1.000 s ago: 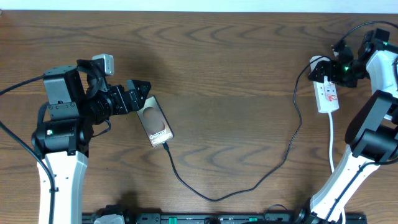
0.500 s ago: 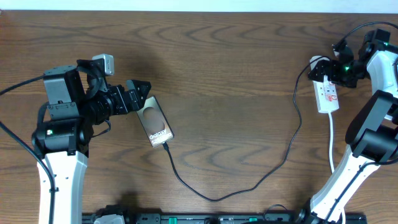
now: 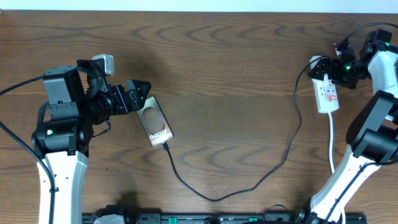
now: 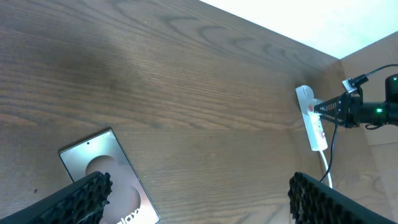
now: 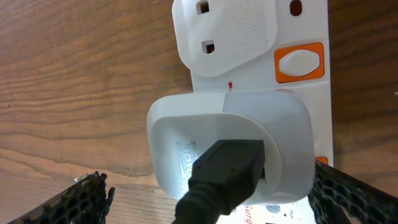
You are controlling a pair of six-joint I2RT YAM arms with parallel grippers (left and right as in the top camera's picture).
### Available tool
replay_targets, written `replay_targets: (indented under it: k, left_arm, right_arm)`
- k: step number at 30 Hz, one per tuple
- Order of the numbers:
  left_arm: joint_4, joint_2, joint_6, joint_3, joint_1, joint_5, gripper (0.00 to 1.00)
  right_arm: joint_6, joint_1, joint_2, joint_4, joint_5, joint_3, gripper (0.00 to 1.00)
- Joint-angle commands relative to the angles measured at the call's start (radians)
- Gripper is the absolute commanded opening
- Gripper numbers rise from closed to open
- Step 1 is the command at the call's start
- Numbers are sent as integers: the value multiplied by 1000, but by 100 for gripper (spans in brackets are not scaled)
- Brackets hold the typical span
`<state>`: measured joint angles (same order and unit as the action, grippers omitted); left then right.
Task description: Plug charger to phone and switch on socket
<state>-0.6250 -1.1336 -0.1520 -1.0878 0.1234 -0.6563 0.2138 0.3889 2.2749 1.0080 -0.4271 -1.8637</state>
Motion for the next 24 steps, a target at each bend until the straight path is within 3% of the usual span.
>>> replay_targets:
  k: [1,24]
  left_arm:
    - [-3,-4,18,-3,4,-6,93]
    - [-3,-11,18,-3,4,-6,93]
  right_arm:
    - [-27,-5,3,16,-59,-6,98]
    - [-53,-38,3,28,-85,-6,98]
